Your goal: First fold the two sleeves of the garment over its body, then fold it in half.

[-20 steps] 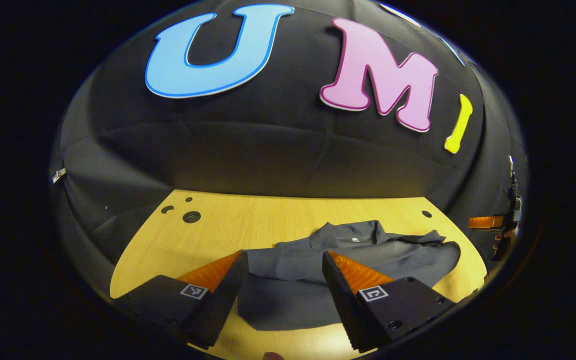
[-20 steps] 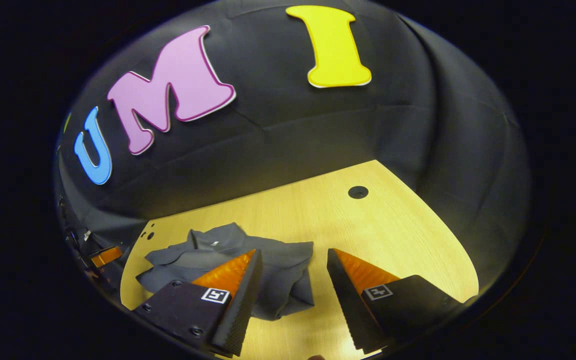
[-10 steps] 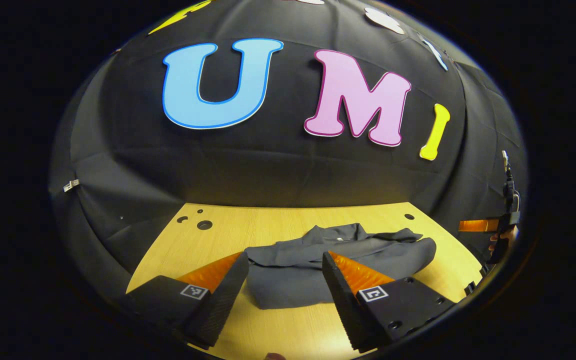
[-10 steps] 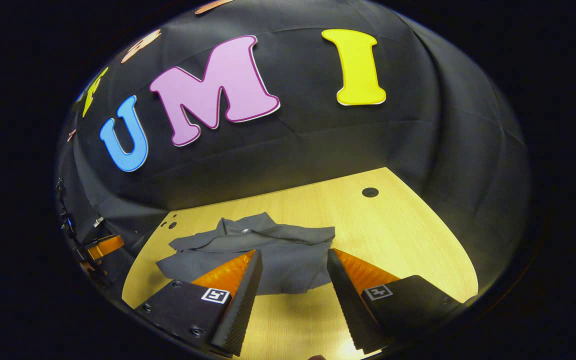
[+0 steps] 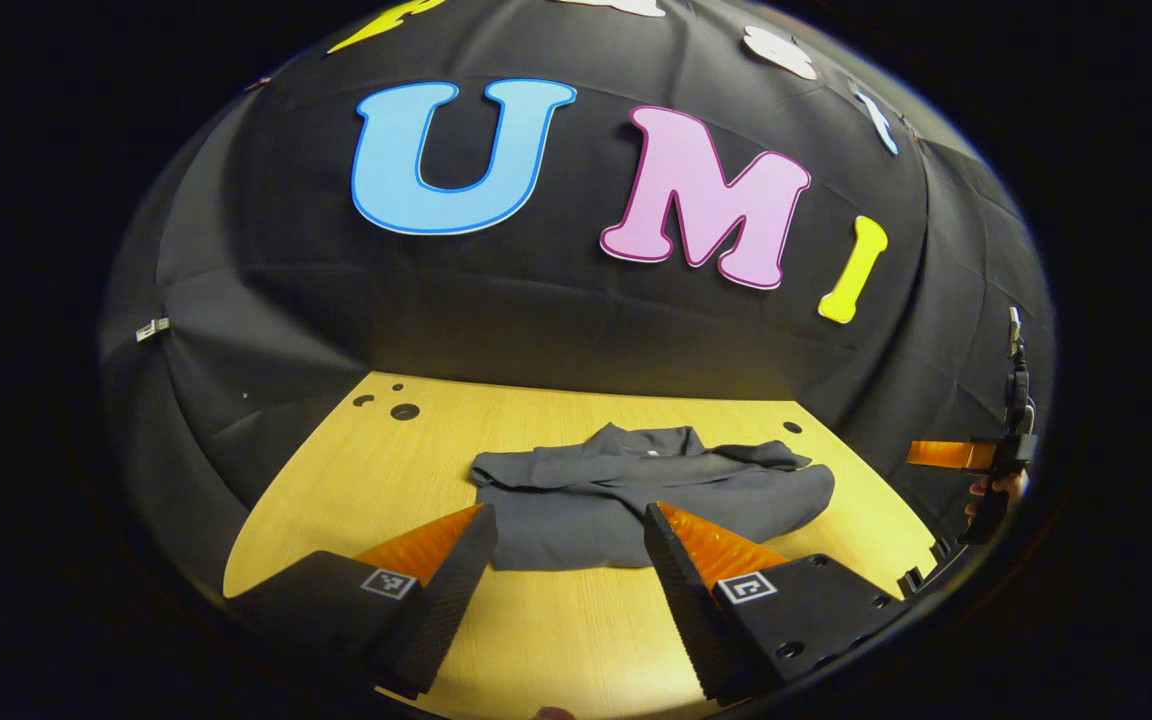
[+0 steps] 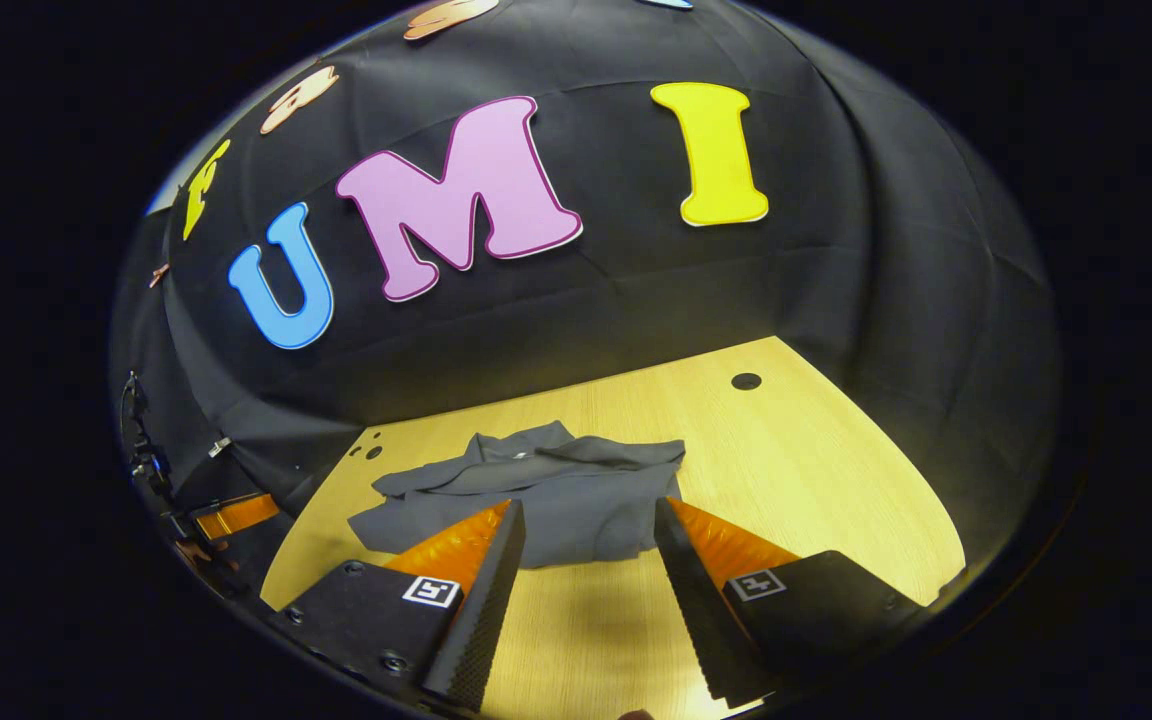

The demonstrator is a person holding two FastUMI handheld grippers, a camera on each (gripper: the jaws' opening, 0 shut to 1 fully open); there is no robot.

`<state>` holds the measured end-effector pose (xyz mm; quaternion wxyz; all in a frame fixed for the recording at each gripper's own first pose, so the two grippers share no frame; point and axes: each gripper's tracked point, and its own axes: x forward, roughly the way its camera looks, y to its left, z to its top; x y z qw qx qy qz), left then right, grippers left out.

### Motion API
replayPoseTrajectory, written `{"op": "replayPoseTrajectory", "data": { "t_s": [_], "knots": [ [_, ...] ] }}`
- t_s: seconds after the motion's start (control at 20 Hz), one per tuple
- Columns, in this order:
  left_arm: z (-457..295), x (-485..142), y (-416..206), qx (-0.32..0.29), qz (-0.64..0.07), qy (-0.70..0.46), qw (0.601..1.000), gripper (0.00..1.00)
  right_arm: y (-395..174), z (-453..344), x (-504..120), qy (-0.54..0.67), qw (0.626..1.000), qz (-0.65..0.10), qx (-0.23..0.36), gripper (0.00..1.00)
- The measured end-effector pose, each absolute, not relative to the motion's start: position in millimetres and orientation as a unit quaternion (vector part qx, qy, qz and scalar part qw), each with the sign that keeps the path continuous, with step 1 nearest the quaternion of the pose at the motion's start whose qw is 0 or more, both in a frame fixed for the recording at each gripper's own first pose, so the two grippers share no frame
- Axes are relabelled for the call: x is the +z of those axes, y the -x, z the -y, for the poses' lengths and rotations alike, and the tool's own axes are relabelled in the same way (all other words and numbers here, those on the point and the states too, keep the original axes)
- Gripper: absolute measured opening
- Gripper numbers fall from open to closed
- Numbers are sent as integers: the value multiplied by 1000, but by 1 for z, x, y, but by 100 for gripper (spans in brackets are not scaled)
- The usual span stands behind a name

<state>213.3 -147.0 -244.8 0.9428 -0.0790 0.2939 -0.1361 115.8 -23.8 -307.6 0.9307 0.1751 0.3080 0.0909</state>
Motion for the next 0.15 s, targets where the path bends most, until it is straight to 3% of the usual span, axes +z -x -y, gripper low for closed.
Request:
{"op": "replayPoseTrajectory", "data": {
  "t_s": [0.15],
  "knots": [
    [150,-248,-206,-142,-300,76,940,94,-107,26,-318,-163,930,-318,89,81]
  ]
}}
